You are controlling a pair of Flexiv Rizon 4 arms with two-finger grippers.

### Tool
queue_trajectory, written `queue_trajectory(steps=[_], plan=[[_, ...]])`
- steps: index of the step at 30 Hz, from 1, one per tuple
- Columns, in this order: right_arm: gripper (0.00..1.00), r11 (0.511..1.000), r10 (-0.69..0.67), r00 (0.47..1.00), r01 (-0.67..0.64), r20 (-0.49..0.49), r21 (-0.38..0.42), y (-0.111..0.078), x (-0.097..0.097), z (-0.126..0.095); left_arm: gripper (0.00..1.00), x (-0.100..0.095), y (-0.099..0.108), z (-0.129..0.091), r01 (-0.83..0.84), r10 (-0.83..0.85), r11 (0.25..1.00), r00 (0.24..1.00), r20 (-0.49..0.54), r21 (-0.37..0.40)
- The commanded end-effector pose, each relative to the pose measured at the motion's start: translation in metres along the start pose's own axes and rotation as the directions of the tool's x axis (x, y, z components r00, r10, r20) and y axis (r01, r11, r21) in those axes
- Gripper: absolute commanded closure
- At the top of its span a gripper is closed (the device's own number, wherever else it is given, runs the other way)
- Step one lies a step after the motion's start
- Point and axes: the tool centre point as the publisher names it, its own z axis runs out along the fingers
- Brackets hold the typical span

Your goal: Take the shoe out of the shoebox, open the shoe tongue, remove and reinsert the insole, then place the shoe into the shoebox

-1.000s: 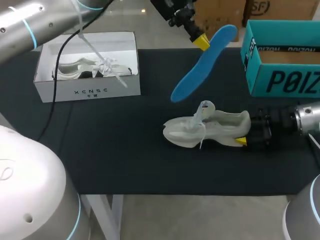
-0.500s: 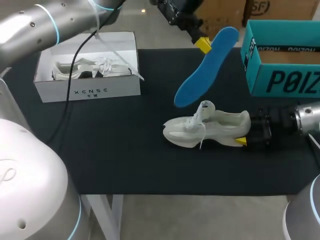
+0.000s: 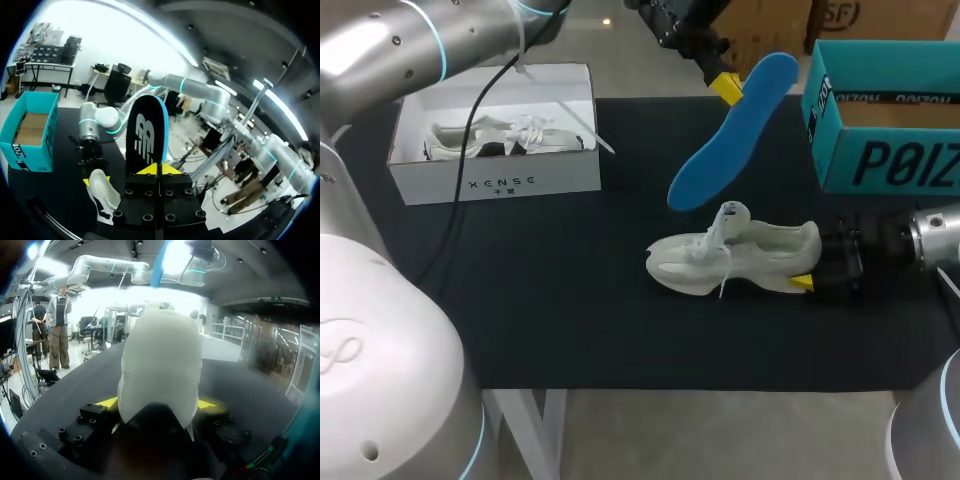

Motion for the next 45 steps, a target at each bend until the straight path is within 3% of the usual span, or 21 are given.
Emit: queue_trajectory(steps=[1, 5, 11, 23, 35, 40, 45], plan=[[1.0, 1.0, 0.0, 1.0, 0.0, 0.0, 0.002, -0.004, -0.001, 0.002, 1.0, -0.001, 0.0, 0.0, -0.001, 0.001, 1.0, 1.0, -0.002, -0.001], [1.0, 1.0, 0.0, 1.0, 0.0, 0.0, 0.002, -0.004, -0.001, 0.002, 1.0, 0.005, -0.02, 0.001, -0.089, 0.089, 0.996, 0.996, -0.005, 0.031], [1.0, 1.0, 0.0, 1.0, 0.0, 0.0, 0.002, -0.004, -0.001, 0.002, 1.0, 0.036, -0.046, -0.005, -0.269, 0.262, 0.954, 0.963, 0.068, 0.129], [1.0, 1.0, 0.0, 1.0, 0.0, 0.0, 0.002, -0.004, -0.001, 0.002, 1.0, 0.078, -0.071, -0.008, -0.403, 0.374, 0.876, 0.914, 0.155, 0.264], [1.0, 1.0, 0.0, 1.0, 0.0, 0.0, 0.002, -0.004, -0.001, 0.002, 1.0, 0.109, -0.108, -0.021, -0.419, 0.437, 0.837, 0.899, 0.032, 0.35], [1.0, 1.0, 0.0, 1.0, 0.0, 0.0, 0.002, -0.004, -0.001, 0.002, 1.0, 0.122, -0.116, -0.018, -0.411, 0.445, 0.839, 0.895, -0.017, 0.357], [1.0, 1.0, 0.0, 1.0, 0.0, 0.0, 0.002, -0.004, -0.001, 0.002, 1.0, 0.138, -0.116, -0.02, -0.416, 0.44, 0.843, 0.898, 0.008, 0.341]])
